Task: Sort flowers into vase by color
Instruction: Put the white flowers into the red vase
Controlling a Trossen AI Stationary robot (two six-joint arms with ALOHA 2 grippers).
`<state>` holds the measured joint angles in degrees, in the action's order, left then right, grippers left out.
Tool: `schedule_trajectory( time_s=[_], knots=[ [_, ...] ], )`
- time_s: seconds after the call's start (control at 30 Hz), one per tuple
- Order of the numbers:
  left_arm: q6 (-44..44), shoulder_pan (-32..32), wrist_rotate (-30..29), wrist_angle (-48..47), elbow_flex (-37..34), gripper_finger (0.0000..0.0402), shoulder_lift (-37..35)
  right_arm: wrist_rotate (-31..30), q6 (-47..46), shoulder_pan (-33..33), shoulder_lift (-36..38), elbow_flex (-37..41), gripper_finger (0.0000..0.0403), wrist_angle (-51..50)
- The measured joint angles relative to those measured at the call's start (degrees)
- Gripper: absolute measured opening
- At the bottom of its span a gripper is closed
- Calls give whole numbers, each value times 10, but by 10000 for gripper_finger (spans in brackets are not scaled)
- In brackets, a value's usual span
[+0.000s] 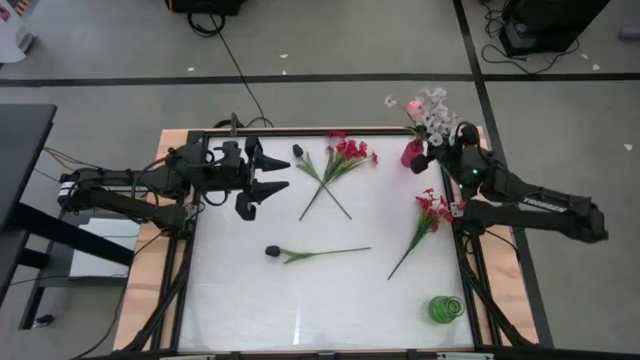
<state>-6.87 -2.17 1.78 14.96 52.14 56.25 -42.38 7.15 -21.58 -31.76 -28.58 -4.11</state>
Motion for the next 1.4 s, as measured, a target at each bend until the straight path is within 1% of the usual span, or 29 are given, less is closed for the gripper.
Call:
schedule_trajectory(
  time_s=[0.3,0.47,0.57,0.83,1.03,1.2,1.4],
  knots=[
    [0,0,0,0,0,229,0,13,-60,-50,-29,0,12,-11],
    [0,0,0,0,0,229,0,18,-103,-58,-36,0,12,-18],
    [0,0,0,0,0,229,0,15,-105,-58,-35,-2,12,-21],
    [0,0,0,0,0,229,0,-47,-104,-58,-32,-34,12,-89],
    [0,0,0,0,0,229,0,-83,-127,-58,-22,-40,12,-104],
    [0,0,0,0,0,229,0,-116,-189,-58,-20,-41,12,-156],
    [0,0,0,0,0,229,0,-119,-269,-59,-20,-41,12,-206]
  ],
)
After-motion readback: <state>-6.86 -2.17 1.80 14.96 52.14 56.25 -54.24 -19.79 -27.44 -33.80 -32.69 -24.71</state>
